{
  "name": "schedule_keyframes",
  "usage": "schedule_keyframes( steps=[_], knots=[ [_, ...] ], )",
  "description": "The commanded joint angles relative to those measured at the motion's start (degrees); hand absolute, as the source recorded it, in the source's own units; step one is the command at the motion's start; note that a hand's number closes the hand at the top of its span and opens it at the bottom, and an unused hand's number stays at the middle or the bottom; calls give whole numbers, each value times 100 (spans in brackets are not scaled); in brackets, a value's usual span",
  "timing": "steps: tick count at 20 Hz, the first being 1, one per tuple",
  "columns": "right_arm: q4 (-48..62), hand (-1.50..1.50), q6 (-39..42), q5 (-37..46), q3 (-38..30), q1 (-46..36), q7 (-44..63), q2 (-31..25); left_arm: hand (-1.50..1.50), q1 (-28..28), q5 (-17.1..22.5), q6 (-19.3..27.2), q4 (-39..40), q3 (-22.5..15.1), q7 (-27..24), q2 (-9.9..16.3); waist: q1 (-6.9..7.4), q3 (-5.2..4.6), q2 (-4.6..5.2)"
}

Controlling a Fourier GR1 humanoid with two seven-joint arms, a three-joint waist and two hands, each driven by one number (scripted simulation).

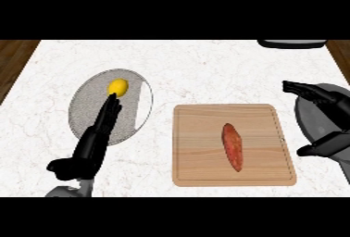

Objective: Pick the sweet potato from the cutting board and place it in the pan

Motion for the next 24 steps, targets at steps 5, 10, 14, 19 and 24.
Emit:
schedule_keyframes(
  steps=[5, 10, 14, 19, 24],
  knots=[
    [-310, -150, 123, 1030, 936, -888, 768, 107, 0, -143, -83, -81, 79, 83, 87, -44, 35, -10, -22],
    [-412, -150, 165, 2156, 1645, -996, 770, -157, 0, 90, -210, -91, 422, 18, -477, -235, 18, -12, -17],
    [-628, -150, -223, 2994, 2381, -766, 849, 263, 0, 319, 2, -377, -34, 161, -266, 66, 31, -6, -32],
    [-477, -150, -319, 3679, 2603, -874, 1296, 557, 0, 92, -124, -209, -123, 285, 195, -32, -7, -6, -28],
    [-873, -150, -6, 3916, 2303, -574, 1584, 981, 0, -188, -266, -287, 77, 489, 259, -336, -41, -7, -28]
  ],
)
